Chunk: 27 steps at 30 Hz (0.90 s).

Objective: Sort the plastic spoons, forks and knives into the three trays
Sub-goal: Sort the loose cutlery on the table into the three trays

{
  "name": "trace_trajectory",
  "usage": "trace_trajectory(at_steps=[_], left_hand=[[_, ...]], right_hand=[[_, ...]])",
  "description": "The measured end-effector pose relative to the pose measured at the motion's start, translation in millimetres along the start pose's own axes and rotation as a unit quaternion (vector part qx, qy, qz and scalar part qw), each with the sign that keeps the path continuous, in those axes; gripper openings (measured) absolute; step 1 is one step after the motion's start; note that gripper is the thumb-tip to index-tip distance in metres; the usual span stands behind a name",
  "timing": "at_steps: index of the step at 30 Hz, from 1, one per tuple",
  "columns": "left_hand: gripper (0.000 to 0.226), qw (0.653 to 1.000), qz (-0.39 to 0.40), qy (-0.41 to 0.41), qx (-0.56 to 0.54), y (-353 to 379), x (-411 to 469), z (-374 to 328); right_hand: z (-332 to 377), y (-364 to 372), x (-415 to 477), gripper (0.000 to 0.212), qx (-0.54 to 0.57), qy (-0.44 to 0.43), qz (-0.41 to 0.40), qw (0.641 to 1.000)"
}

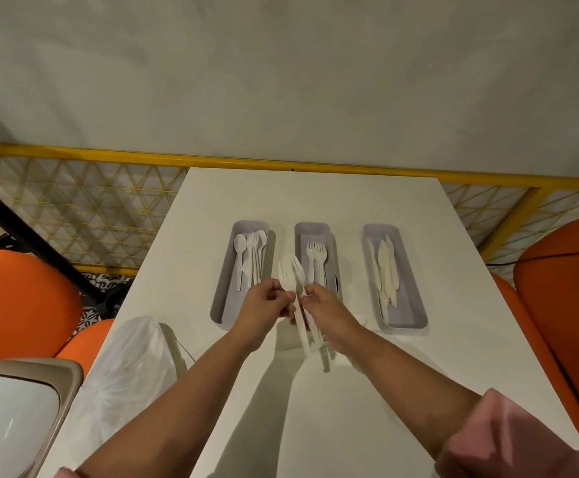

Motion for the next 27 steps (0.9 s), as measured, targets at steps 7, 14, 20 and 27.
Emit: trace_trajectory(at_steps=[7,14,20,27], left_hand=[[0.01,0.999,-0.021,-0.013,-0.028,8,19,-1],[0.014,0.999,-0.038,-0.003,0.013,13,42,-14],[0.01,0.998,-0.042,-0.015,0.055,17,61,-18],[0.019,0.972,-0.057,-0.057,0.22,16,87,-4]], right_hand=[[6,-5,1,0.025,0.078,-0.01,-0.001,0.997],[5,-8,19,0.034,-0.025,-0.06,-0.008,0.998],[0,-10,43,0.046,-0.107,-0.049,0.003,0.993],[10,-42,89,0.059,-0.305,-0.022,-0.043,0.951]])
Point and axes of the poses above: each hand's wrist, its own x-axis towards the middle knuckle, its own y-axis out of the palm, z = x × y, the point moved 8 cm from there along x, towards the middle knuckle, and after that the axes turned 7 degrees about -y, right-handed, at the moved point
